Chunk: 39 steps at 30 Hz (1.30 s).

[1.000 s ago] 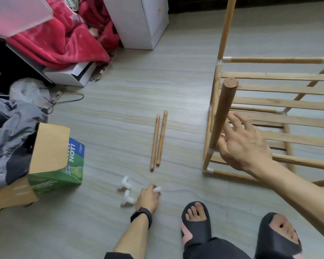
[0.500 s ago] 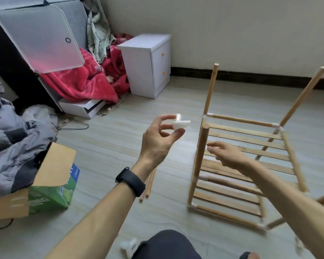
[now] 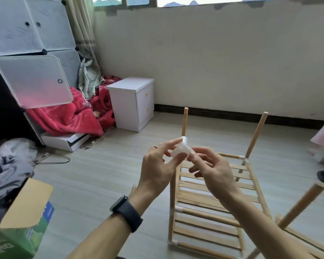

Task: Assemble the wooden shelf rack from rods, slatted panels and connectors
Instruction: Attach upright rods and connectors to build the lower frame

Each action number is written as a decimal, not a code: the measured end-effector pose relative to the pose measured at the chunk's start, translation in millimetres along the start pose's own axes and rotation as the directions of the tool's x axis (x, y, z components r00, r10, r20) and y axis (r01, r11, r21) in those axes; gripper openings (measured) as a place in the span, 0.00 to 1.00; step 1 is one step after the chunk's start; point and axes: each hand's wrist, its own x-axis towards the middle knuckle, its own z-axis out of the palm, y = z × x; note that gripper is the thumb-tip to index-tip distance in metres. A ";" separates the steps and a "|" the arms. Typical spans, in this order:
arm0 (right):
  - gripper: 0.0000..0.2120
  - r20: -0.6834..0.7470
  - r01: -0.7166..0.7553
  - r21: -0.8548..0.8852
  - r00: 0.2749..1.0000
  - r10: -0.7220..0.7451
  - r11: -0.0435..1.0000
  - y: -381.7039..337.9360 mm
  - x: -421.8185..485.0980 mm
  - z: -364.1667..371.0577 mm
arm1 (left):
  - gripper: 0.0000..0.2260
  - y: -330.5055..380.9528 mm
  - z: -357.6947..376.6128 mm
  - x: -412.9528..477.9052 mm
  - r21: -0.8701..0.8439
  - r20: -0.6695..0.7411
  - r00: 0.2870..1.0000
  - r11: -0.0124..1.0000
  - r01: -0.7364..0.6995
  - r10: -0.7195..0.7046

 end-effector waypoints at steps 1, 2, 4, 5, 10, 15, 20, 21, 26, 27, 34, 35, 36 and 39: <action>0.08 0.005 -0.016 -0.014 1.000 0.016 1.000 4.8 -2.2 0.9 | 0.19 1.3 0.7 -2.0 -0.003 0.007 1.000 1.000 -0.003 0.003; 0.08 0.013 -0.028 -0.022 1.000 0.028 0.999 8.0 -3.1 2.2 | 0.18 3.2 1.4 -3.2 -0.017 0.010 1.000 1.000 0.005 -0.005; 0.10 0.023 -0.041 -0.003 0.999 0.041 0.999 10.0 -2.4 5.9 | 0.15 7.0 2.3 -3.1 -0.078 0.000 0.998 0.995 0.056 -0.056; 0.11 0.018 -0.044 0.022 0.999 0.043 0.999 9.7 -1.8 7.5 | 0.15 8.3 2.6 -3.2 -0.119 -0.004 0.996 0.989 0.087 -0.088; 0.08 -0.054 -0.116 0.108 0.991 0.122 0.987 9.6 2.6 11.6 | 0.10 5.1 3.1 -5.5 -0.274 0.049 0.981 0.942 0.192 -0.186; 0.15 -0.017 -0.156 0.153 0.987 0.160 0.976 8.1 9.2 13.9 | 0.10 2.4 4.1 -5.3 -0.308 0.076 0.970 0.920 0.242 -0.229; 0.17 0.030 -0.099 0.269 0.995 0.094 0.958 3.9 10.6 14.9 | 0.17 2.2 6.1 1.3 -0.332 0.063 0.964 0.905 0.265 -0.259; 0.17 -0.001 -0.079 0.290 0.997 0.082 0.954 3.0 11.0 15.2 | 0.18 2.0 6.9 1.2 -0.340 0.050 0.959 0.898 0.279 -0.279; 0.17 -0.089 0.026 0.248 0.996 -0.004 0.968 0.1 10.4 16.2 | 0.24 -2.4 7.0 -3.0 -0.379 0.056 0.910 0.834 0.400 -0.411; 0.16 -0.082 0.040 0.207 0.996 -0.023 0.977 1.3 9.6 16.7 | 0.25 -2.6 5.8 -3.4 -0.379 0.071 0.901 0.824 0.421 -0.427; 0.16 0.000 0.144 -0.009 0.990 -0.144 0.990 10.5 3.6 17.5 | 0.23 -4.5 0.9 -5.4 -0.340 0.159 0.887 0.820 0.461 -0.433; 0.15 0.007 0.162 -0.040 0.987 -0.162 0.986 13.5 4.6 16.6 | 0.22 -6.2 0.7 -5.6 -0.339 0.163 0.884 0.817 0.466 -0.437; 0.14 -0.001 0.164 -0.057 0.986 -0.165 0.985 17.8 6.7 14.4 | 0.22 -7.4 0.8 -6.4 -0.343 0.172 0.880 0.811 0.474 -0.442; 0.15 -0.079 0.065 -0.066 0.994 -0.070 0.996 47.6 13.6 -1.8 | 0.26 -12.4 2.5 -8.2 -0.357 0.187 0.876 0.800 0.483 -0.445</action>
